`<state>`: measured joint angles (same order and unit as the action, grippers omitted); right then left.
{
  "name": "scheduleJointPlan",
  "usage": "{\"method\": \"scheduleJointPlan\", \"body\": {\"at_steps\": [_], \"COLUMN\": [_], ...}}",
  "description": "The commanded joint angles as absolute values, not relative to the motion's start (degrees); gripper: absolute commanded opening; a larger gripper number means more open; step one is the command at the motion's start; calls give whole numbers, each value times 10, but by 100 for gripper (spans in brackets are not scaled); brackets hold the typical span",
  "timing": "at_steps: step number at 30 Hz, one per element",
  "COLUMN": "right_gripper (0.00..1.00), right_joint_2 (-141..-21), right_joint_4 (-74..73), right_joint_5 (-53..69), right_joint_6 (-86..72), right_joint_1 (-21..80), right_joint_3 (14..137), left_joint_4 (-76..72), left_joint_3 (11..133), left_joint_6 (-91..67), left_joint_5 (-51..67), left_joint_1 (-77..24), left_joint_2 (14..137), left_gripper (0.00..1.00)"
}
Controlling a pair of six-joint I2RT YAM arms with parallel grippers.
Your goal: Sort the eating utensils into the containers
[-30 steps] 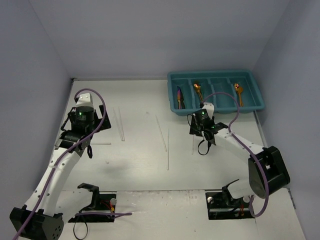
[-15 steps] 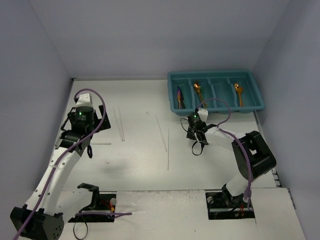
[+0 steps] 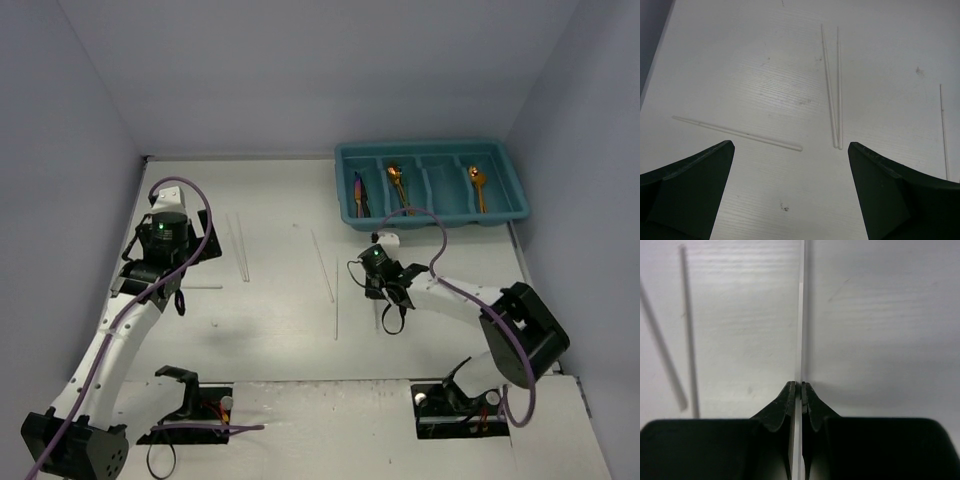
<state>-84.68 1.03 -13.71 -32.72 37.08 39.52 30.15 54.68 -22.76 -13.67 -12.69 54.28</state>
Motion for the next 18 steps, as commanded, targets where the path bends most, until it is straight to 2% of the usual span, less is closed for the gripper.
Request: {"method": "scheduleJointPlan", "body": {"at_steps": [1, 7, 12, 18], "right_gripper": [0, 0, 0, 0], "right_joint_2": [-735, -693, -775, -879], "right_joint_4": [-59, -76, -69, 29], "right_joint_5": [-158, -212, -178, -77], "right_joint_6": [-304, -197, -89, 12], "right_joint_1": [417, 386, 228, 107], "right_joint_3": [441, 558, 692, 768], "left_joint_4": [279, 280, 280, 274], "left_joint_3": [555, 555, 554, 543], "left_joint_6": [-232, -232, -215, -203], "left_joint_5": [-134, -127, -114, -110], "left_joint_1": [-122, -120, -120, -121], "left_joint_2": [546, 545, 534, 515], "left_gripper": [97, 97, 97, 97]}}
